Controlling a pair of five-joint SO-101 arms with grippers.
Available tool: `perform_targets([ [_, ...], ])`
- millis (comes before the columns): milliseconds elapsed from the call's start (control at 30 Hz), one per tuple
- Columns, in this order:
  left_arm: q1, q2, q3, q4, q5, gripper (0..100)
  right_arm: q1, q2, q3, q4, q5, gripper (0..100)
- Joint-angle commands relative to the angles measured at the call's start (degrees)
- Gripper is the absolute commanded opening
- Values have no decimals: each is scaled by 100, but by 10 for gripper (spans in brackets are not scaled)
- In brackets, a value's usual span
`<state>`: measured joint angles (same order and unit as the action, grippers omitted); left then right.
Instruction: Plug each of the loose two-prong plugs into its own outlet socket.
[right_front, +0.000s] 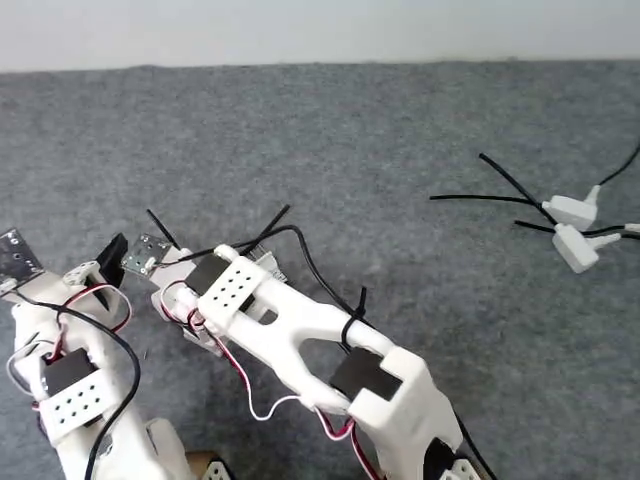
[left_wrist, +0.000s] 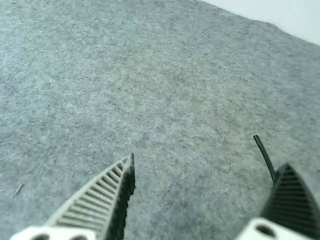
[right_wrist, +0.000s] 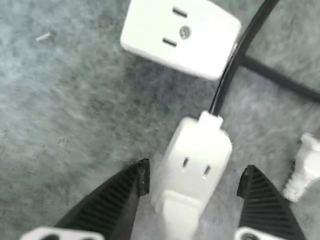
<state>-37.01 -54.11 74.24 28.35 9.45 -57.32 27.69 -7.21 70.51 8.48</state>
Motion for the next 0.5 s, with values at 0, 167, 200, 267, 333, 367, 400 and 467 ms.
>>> perform_targets([
  [0,-9,-62,-136,-149,53,408,66,48,-26,-127,-53,292],
  [167,-9,-62,-136,-149,53,408,57,268,-26,-277,-26,259],
  [200,-9,-62,-136,-149,53,408,66,330,-26,-330,-26,223],
  [267,-9,-70,-136,-149,53,408,75,418,-26,-365,18,110],
  [333,-9,-70,-136,-149,53,408,66,444,-70,-330,35,0],
  [367,-9,-70,-136,-149,53,408,57,479,-105,-303,53,29],
  [400,-9,-70,-127,-149,53,408,57,488,-149,-251,53,28],
  [467,-9,-70,-127,-149,53,408,57,488,-176,-198,44,10],
])
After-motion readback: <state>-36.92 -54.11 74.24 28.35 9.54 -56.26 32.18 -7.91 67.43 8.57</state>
